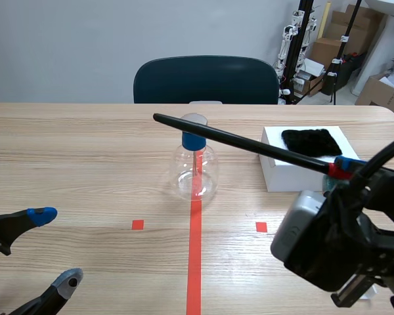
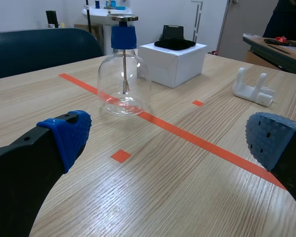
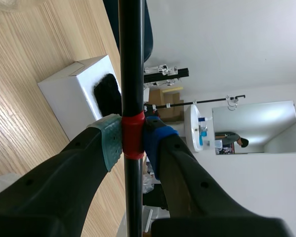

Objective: Do the electroscope experiment. move the rod toward and away from the electroscope

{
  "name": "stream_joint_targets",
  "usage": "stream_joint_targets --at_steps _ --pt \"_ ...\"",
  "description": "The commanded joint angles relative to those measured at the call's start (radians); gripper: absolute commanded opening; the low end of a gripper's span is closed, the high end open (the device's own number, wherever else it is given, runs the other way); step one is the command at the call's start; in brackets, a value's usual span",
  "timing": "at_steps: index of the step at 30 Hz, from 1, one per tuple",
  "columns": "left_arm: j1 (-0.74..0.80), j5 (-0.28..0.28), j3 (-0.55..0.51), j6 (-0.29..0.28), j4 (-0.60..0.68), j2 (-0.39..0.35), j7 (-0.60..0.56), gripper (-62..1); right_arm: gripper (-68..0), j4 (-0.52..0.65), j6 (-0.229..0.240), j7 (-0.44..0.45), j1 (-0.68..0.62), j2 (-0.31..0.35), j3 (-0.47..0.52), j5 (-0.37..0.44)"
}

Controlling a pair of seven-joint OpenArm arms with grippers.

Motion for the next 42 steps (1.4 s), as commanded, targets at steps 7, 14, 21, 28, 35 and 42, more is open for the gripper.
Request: stream_joint_targets --at_steps 7,14,21,28,35,42 --pt "-0.005 -0.007 -0.007 -0.002 0.010 -0.011 -0.014 1.4 -63.4 0.006 -0.014 0.003 -0.002 0.011 0.002 0.003" --pt "-0.005 -0.007 -0.007 -0.002 0.010 -0.011 -0.014 1.4 -63.4 0.006 -0.014 0.003 -0.002 0.011 0.002 0.003" --pt "-0.005 -0.007 -0.007 -0.002 0.010 -0.011 -0.014 1.4 -63.4 0.006 -0.014 0.003 -0.002 0.011 0.002 0.003" --pt "-0.005 -0.007 -0.007 -0.002 0.010 -0.011 -0.014 1.4 -63.4 0.006 -0.014 0.003 -0.002 0.011 0.002 0.003" --pt "-0.005 -0.007 -0.007 -0.002 0.010 -0.011 -0.014 1.4 -63.4 0.006 -0.015 0.001 0.016 0.014 0.017 -0.031" --pt "-0.005 -0.007 -0.007 -0.002 0.010 -0.011 -0.014 1.4 -63.4 0.006 -0.015 0.003 0.109 0.024 0.074 -0.016"
